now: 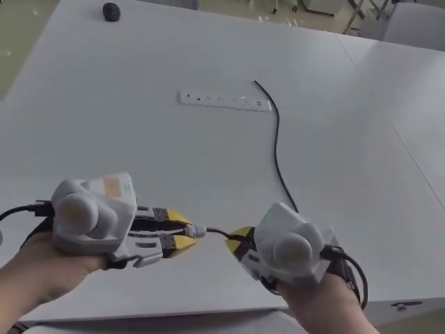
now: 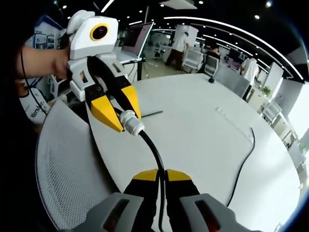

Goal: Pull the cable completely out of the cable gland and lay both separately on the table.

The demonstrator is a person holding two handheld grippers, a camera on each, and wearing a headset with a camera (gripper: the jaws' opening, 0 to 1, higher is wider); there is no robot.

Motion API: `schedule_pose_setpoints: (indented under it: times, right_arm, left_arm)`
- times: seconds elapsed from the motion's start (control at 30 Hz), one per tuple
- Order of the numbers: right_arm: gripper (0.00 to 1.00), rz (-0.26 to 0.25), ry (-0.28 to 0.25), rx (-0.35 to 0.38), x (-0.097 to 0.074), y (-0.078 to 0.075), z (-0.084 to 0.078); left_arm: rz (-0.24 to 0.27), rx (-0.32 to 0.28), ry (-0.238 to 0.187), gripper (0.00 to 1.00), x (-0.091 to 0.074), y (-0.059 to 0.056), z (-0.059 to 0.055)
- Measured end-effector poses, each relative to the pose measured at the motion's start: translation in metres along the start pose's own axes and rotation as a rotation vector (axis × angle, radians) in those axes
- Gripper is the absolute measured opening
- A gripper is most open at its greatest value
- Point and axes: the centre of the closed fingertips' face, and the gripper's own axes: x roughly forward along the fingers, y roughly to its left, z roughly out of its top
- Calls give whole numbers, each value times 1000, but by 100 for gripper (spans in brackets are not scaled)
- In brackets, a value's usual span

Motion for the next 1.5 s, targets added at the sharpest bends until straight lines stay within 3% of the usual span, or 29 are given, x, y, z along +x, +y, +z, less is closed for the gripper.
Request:
schedule_pose_setpoints:
  times: [0.07,0.1,0.13,0.23,0.33,0.6,0.9,1.0,1.37,1.5]
  right_arm:
    - [1,7,1,-8,0,1,0]
    - [6,-32,3,-59,-1,-5,1]
    - [11,-35,10,-73,-1,-4,1]
    - [16,-22,-21,-62,-6,-1,11]
    - [16,0,-39,-91,-9,5,23]
    - [7,30,-21,-331,0,22,43]
    - [1,39,-6,-379,7,22,46]
    - [0,39,-7,-367,7,21,46]
    - [0,9,15,-207,4,5,34]
    - [0,3,30,-110,4,0,27]
  left_arm:
    - [3,-6,1,15,-1,2,-1]
    - [4,-6,0,15,-2,2,-1]
    - [4,-7,1,15,-2,3,-1]
    - [4,-9,1,15,-3,4,-1]
    - [4,-12,-1,15,-4,4,-2]
    - [-9,-8,-2,15,-2,3,-2]
    - [-9,-8,-5,15,-2,7,-2]
    - [-7,-11,-11,15,-2,7,-1]
    - [-2,-11,-21,15,-2,8,3]
    - [-1,-6,-23,15,-2,7,5]
